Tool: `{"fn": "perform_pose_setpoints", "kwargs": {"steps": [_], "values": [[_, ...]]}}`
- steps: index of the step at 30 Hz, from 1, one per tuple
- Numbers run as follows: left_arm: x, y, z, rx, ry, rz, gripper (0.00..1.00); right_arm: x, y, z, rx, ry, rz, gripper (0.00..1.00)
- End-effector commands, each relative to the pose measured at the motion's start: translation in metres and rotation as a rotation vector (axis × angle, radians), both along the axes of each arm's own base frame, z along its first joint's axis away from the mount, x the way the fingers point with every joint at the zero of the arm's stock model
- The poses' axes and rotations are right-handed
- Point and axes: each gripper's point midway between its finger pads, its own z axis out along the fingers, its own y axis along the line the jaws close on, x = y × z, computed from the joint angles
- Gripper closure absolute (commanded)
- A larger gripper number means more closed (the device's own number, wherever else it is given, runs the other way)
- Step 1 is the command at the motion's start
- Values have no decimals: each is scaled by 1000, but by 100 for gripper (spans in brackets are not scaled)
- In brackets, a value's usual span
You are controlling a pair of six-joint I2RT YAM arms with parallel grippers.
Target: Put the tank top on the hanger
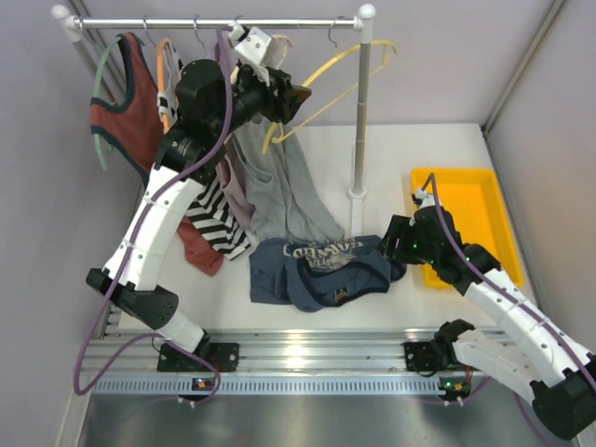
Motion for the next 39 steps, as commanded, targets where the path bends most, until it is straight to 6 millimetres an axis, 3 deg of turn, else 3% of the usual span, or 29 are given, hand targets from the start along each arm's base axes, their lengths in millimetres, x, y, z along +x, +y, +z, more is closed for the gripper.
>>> {"fn": "perform_pose_setpoints", "kwargs": {"steps": [1,12,22,29,32,34,39], "values": [[-3,-9,-10,77,-15,-83,40,2,3,12,19,-33,16,41],[10,-13,-45,149,50,-94,46,0,2,9,12,-24,21,41],[11,-14,-51,147,67,-95,54,-1,2,7,15,-21,21,41],[13,-12,-52,149,69,-78,71,-1,2,7,14,-20,23,41],[15,-11,-52,146,70,-67,89,-1,2,7,13,-20,24,41],[15,-12,-50,139,68,-68,96,-2,2,7,13,-18,25,41],[17,-10,-42,74,77,-31,100,-1,3,7,14,-19,26,41]]}}
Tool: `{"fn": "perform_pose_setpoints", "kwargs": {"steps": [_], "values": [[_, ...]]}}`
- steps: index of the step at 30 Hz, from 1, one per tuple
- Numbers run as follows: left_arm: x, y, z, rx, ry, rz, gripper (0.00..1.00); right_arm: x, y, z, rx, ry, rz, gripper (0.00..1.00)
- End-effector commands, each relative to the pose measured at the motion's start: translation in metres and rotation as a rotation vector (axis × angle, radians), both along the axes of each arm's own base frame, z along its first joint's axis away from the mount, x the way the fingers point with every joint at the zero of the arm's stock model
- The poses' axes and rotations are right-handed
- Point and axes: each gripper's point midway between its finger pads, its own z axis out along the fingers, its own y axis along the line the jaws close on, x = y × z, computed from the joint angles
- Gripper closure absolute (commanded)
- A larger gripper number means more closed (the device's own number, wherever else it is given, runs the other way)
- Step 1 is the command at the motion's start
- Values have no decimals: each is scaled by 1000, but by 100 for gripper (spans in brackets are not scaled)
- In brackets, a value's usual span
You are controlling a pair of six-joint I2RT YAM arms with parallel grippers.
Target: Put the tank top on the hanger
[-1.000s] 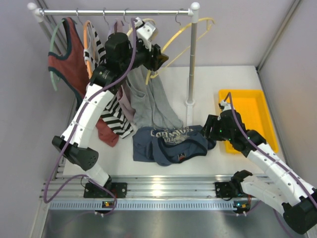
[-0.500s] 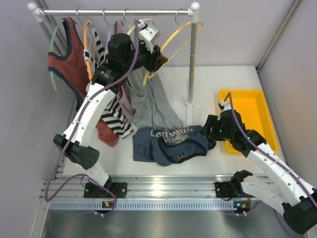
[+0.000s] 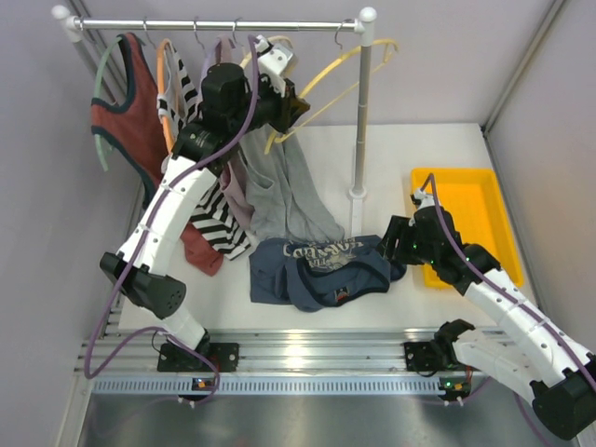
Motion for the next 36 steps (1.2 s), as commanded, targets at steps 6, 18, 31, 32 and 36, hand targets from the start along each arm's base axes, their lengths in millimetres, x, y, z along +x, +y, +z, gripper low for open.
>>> {"fn": "perform_pose_setpoints", "kwargs": {"steps": [6,18,31,32,36], "values": [[-5,19,47,-185,-105,124,100,1,1,7,8,-24,13,41],[-19,33,72,-279,-180,160,100,1,2,7,9,-24,20,41],[-38,42,80,-309,-221,151,100,-1,-1,5,-4,-25,26,41],[-38,42,76,-306,-219,151,100,-1,-1,5,-3,-26,26,41],[-48,47,83,-321,-254,150,100,-1,-1,5,-3,-30,26,40]]}}
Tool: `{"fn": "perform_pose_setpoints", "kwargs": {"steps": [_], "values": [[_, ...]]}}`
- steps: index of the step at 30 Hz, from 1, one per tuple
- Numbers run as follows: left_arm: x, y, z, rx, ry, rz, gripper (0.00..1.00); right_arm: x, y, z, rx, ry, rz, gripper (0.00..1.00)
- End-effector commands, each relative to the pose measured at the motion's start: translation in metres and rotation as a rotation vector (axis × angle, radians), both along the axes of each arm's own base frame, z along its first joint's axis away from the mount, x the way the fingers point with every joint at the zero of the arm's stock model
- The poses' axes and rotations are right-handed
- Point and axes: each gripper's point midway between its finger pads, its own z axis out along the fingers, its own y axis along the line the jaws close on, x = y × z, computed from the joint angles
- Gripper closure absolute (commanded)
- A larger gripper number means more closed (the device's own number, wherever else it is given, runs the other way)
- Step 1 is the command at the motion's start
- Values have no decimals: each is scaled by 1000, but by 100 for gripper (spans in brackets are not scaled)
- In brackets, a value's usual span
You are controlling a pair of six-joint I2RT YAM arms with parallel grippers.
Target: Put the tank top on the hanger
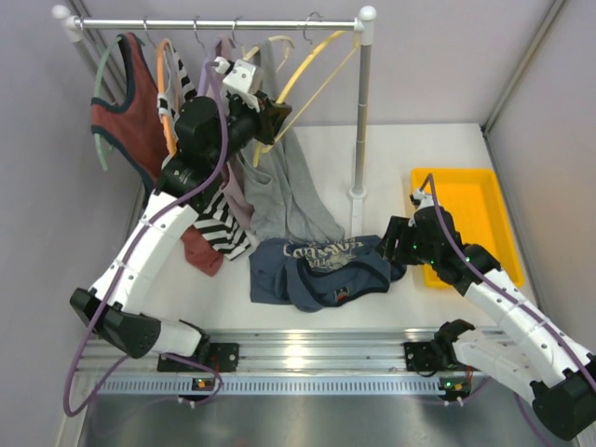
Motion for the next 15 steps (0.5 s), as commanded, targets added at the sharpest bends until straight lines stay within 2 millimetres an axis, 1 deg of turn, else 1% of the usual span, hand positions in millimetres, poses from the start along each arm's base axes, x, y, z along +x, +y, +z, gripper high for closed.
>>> {"fn": "perform_pose_setpoints", "kwargs": {"steps": [1,7,9,10,11,12,13,14,15], "values": [[-22,14,64,-98,-200,8,100,0,-1,5,3,-24,9,40],[-29,16,62,-91,-200,3,100,0,-1,5,0,-26,14,40],[-34,18,63,-88,-202,0,100,-1,-1,4,-4,-24,14,40],[-36,18,51,-66,-172,-6,100,0,-3,5,-4,-28,9,40],[-44,21,54,-69,-183,-9,100,-2,-3,3,-9,-24,10,41],[-47,22,50,-65,-178,-15,100,-2,-5,2,-16,-22,9,40],[-51,21,39,-55,-157,-31,100,-2,-5,3,-17,-22,8,40],[-62,25,43,-64,-164,-39,100,-3,-6,2,-22,-20,10,40],[-66,25,39,-60,-156,-49,100,-4,-8,3,-26,-23,5,40]]}}
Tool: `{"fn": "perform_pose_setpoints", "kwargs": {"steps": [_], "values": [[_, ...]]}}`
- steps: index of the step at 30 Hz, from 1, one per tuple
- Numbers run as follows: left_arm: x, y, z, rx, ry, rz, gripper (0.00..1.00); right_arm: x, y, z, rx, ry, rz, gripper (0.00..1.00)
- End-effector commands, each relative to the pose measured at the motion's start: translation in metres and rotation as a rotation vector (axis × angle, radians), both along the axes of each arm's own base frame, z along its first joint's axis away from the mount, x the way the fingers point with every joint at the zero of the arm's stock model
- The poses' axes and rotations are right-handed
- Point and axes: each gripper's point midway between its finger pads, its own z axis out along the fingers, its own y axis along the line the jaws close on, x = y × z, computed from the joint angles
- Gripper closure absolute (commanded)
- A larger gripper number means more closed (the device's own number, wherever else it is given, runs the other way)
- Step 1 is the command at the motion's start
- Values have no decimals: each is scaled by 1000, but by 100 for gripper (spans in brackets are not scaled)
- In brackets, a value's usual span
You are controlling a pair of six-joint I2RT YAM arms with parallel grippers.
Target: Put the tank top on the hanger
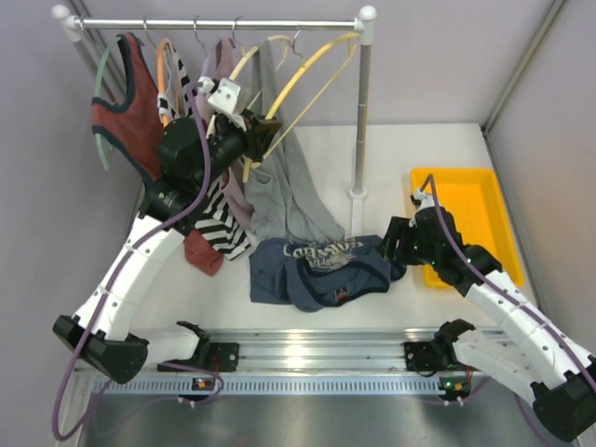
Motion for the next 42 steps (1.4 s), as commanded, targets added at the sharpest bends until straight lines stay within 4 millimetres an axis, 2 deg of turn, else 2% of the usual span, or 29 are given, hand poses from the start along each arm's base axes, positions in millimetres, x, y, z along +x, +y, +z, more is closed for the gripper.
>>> {"fn": "perform_pose_setpoints", "kwargs": {"steps": [1,2,3,4,6,9,13,16,17,18,20,26,33,38,42], "values": [[-34,8,23,-35,-90,-54,100,-4,-8,3,-22,-19,-2,40],[-45,12,24,-37,-91,-60,100,-5,-9,3,-24,-20,-7,40],[-50,12,19,-33,-78,-73,100,-7,-11,5,-23,-25,-9,40],[-55,11,3,-21,-37,-88,100,-9,-12,6,-23,-26,-11,40],[-76,14,-1,-19,-27,-131,100,-13,-15,5,-22,-28,-17,40],[-101,16,-35,26,59,-192,100,-26,-23,0,-7,-35,-33,40],[-133,23,-61,48,129,-246,100,-37,-19,0,59,-41,-35,41],[-154,27,-74,36,181,-276,100,-44,-17,-14,76,-3,-43,45],[-163,30,-73,25,175,-285,100,-46,-15,-17,81,2,-41,45],[-166,31,-80,25,200,-286,100,-49,-14,-27,77,25,-45,46],[-177,35,-80,16,205,-294,100,-53,-7,-31,76,27,-25,48],[-196,43,-94,48,288,-300,100,-60,3,-52,-18,44,-44,51],[-209,50,-117,111,386,-302,100,-50,-9,-69,-133,9,-112,51],[-214,48,-128,127,424,-325,100,-38,-2,-64,-148,-37,-105,52],[-222,41,-133,133,446,-392,100,-31,-4,-66,-205,-45,-111,60]]}}
